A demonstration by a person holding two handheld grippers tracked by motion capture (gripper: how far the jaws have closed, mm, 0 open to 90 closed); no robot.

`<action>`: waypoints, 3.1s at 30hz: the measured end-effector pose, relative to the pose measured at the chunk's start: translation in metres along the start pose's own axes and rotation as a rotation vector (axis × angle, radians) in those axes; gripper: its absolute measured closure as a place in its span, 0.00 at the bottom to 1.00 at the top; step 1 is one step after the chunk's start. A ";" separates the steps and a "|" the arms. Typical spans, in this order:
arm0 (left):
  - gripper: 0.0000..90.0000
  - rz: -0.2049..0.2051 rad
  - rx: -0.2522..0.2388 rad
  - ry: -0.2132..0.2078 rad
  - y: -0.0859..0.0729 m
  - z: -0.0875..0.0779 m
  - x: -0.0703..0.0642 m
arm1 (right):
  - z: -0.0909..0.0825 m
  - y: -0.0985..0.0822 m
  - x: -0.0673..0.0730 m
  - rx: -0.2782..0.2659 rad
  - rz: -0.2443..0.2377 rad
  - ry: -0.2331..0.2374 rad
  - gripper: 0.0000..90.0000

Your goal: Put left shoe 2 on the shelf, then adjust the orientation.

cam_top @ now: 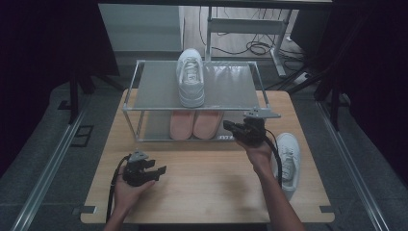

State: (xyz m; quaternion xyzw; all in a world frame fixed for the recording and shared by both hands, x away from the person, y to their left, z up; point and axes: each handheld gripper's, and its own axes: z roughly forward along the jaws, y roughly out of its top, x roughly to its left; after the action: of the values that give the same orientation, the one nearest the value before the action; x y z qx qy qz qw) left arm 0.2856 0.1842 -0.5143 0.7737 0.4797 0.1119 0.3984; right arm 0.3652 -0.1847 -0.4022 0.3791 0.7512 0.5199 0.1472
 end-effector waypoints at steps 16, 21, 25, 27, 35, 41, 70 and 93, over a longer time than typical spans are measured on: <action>0.47 0.007 0.010 -0.002 -0.001 0.002 -0.001 | -0.013 -0.043 0.011 0.050 -0.018 0.019 0.99; 0.47 0.008 0.012 -0.004 -0.001 0.002 -0.001 | -0.014 -0.053 0.014 0.054 -0.009 0.028 0.99; 0.47 0.000 0.014 -0.006 -0.001 0.003 -0.002 | -0.016 -0.062 0.014 0.061 0.009 0.034 0.99; 0.47 0.003 0.016 -0.006 -0.001 0.003 -0.001 | -0.017 -0.067 0.015 0.060 0.015 0.048 0.99; 0.47 0.005 0.023 -0.011 -0.001 0.003 -0.002 | -0.025 -0.081 0.017 0.095 0.004 0.033 0.99; 0.47 0.001 0.017 -0.009 -0.001 0.001 -0.001 | -0.030 -0.087 0.018 0.104 -0.001 0.017 0.99; 0.47 0.004 0.019 -0.011 -0.001 0.001 -0.001 | -0.065 -0.113 0.020 0.125 -0.003 -0.083 0.99; 0.47 0.002 0.017 -0.010 -0.001 0.000 0.001 | -0.105 -0.132 0.026 0.108 -0.001 -0.170 1.00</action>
State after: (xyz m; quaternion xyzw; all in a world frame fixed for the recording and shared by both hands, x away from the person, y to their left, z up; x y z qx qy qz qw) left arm 0.2852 0.1851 -0.5153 0.7780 0.4779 0.1043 0.3943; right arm 0.2283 -0.2587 -0.4719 0.4288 0.7633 0.4444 0.1899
